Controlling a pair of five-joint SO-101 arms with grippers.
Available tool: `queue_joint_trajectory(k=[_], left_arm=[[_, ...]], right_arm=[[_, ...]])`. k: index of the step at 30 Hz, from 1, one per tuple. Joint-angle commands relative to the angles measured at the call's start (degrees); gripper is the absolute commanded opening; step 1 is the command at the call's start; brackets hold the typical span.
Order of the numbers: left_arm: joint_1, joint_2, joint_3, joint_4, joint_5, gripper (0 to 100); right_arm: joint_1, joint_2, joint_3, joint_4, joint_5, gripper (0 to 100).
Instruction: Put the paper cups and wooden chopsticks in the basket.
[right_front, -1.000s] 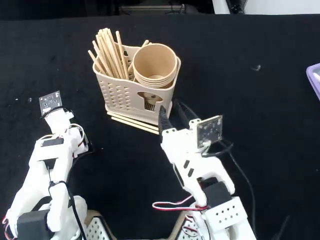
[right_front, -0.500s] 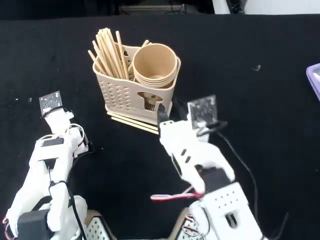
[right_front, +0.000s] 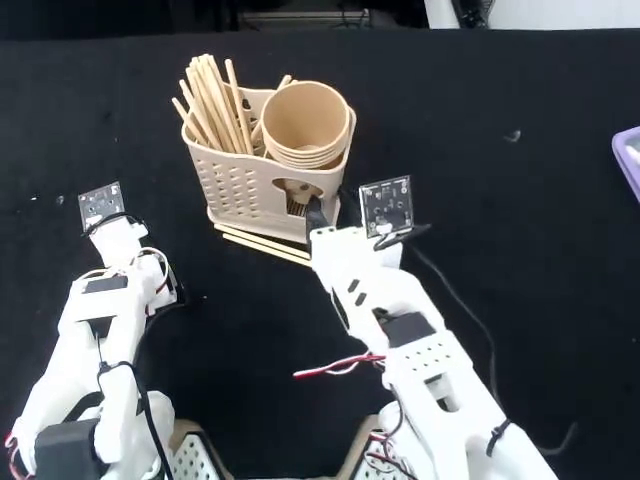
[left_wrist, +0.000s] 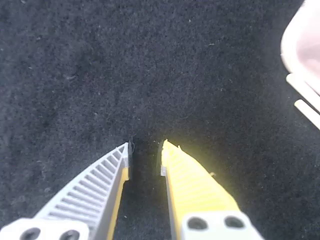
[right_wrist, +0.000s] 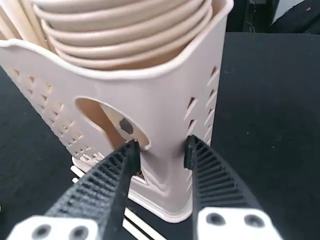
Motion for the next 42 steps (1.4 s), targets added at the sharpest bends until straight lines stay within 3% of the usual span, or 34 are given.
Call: queue_joint_trajectory(k=[1, 9, 33, 42], left_arm=[[0.66, 0.09, -2.95, -0.7, -0.62, 12], [0.66, 0.09, -2.95, -0.7, -0.62, 12], [0.66, 0.09, -2.86, -0.7, -0.62, 12], [0.66, 0.09, -2.95, -0.7, -0.62, 12]], right_arm=[[2.73, 0.92, -0.4, -1.76, 0.79, 15.2], [6.42, 1.27, -2.86, -1.76, 0.62, 15.2], [6.24, 0.84, -2.95, -1.14, 0.79, 15.3], [6.59, 0.75, -8.66, 9.93, 0.62, 15.5]])
